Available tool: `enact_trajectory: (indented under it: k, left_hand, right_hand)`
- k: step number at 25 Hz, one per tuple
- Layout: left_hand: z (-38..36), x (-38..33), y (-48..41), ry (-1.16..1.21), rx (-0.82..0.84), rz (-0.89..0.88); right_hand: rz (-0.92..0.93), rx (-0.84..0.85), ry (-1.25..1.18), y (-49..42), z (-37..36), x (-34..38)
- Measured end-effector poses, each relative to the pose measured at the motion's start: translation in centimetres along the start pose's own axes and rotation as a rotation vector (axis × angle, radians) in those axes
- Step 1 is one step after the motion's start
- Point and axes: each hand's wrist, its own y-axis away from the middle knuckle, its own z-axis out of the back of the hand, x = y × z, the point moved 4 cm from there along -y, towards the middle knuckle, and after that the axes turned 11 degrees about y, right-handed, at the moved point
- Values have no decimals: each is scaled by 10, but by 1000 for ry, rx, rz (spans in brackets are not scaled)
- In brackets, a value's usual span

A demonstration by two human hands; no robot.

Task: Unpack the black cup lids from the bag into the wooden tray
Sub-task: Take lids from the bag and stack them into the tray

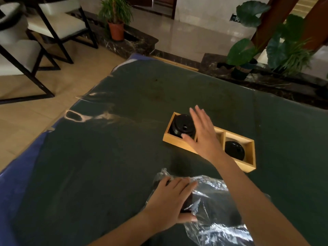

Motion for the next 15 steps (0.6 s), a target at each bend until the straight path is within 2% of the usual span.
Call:
enact_trajectory:
  k: [3, 5, 6, 7, 8, 9, 10, 11, 13, 15]
  left_hand:
    - [-1, 1, 1, 1, 40, 26]
    - [-2, 2, 2, -3, 36, 34]
    - [-2, 3, 2, -6, 33, 35]
    - [-1, 4, 2, -15, 24, 34]
    - [-1, 4, 2, -22, 11, 28]
    - [-1, 5, 2, -23, -1, 23]
    - [-1, 6, 3, -19, -8, 24]
    - [0, 6, 3, -10, -9, 28]
    - [0, 6, 3, 19, -12, 31]
    - [1, 5, 2, 21, -9, 24]
  right_hand:
    - [-237, -307, -240, 98, 53, -23]
    - [-574, -488, -305, 189, 62, -50]
    - [-758, -515, -323, 230, 53, -64]
    - [-909, -454, -342, 262, 36, -76]
    - [-990, -285, -368, 281, 15, -84]
    - [-952, -54, -390, 289, -6, -84]
    - [-830, 136, -437, 289, -23, -77]
    - [-715, 220, -491, 283, -29, -65]
    - [-460, 204, -570, 261, -29, -47]
    - [-154, 223, -337, 228, -36, -33]
